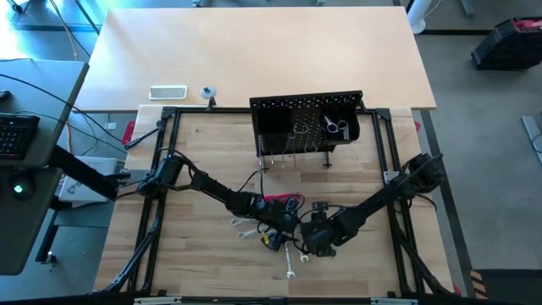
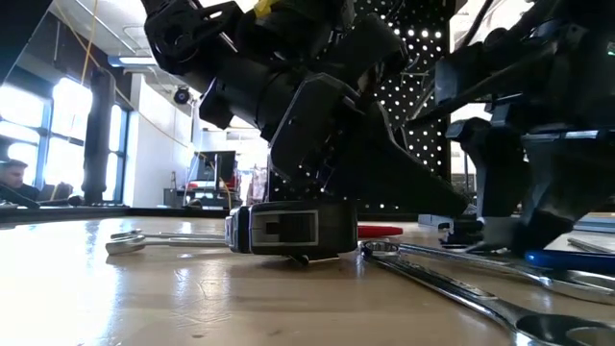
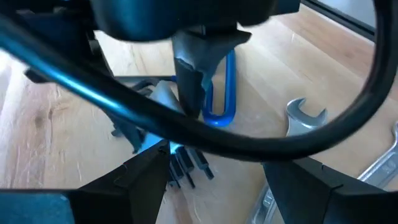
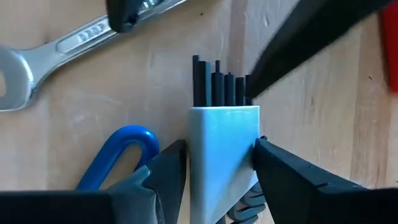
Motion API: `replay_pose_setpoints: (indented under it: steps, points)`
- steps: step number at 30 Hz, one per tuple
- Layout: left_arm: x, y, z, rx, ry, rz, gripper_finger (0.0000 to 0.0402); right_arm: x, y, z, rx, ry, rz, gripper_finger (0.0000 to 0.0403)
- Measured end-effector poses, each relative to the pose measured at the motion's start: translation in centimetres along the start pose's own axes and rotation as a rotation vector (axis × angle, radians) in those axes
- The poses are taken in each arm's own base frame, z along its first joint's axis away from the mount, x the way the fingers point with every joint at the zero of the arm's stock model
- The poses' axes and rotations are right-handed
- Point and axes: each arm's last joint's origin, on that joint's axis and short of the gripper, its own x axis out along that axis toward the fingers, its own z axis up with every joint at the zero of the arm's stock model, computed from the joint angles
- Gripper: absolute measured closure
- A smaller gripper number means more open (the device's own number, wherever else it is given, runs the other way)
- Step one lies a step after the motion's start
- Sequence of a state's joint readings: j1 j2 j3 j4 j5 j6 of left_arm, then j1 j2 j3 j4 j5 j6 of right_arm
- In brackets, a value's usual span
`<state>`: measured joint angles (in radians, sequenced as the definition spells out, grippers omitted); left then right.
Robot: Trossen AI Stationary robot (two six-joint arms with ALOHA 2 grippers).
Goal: Hang tools onto peg board
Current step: Put the pick tool into the peg board, then put the hex key allen wrench into the peg board
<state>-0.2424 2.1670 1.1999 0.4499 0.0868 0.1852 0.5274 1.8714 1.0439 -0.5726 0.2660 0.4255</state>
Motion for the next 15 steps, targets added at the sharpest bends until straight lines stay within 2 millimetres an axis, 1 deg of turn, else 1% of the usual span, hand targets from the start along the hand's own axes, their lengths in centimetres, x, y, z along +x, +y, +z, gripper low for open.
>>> replay_pose_setpoints:
  steps: [3,8,9,15]
  points:
    - [0.0,0.0,-0.2,-0.001,0.016,-0.004,0.0156,-0.1,0.0,0.1,-0.009,-0.009,-0.014,0.0253]
    - [0.0,0.2,-0.3,0.002,0.025,0.001,0.0156,-0.4,0.0,0.4,-0.024,-0.03,-0.037,0.034]
    - [0.0,0.3,-0.3,0.003,0.027,0.003,0.0156,-0.5,0.0,0.5,-0.024,-0.032,-0.043,0.0348]
    - [0.0,0.4,-0.3,0.02,0.039,0.058,0.0156,-1.2,0.4,1.2,-0.04,-0.045,-0.058,0.0348]
